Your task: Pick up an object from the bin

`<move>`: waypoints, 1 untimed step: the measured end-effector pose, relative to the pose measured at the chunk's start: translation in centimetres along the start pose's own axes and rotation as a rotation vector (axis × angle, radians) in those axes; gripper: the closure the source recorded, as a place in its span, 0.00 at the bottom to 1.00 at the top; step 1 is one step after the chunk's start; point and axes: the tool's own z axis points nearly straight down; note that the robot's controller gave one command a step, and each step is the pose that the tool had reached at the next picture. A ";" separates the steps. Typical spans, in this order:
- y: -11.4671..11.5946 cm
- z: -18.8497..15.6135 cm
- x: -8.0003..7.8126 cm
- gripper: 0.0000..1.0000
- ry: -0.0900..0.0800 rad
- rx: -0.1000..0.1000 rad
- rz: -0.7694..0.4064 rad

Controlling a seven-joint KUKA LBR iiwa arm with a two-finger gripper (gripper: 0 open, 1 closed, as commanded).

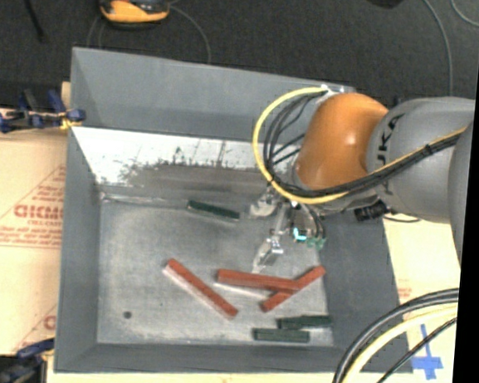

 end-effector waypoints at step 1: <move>0.0 -0.3 -0.1 0.00 -0.004 0.000 0.000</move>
Offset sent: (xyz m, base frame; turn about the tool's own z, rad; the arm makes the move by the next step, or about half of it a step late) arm 0.0152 0.0367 -0.0649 -0.2142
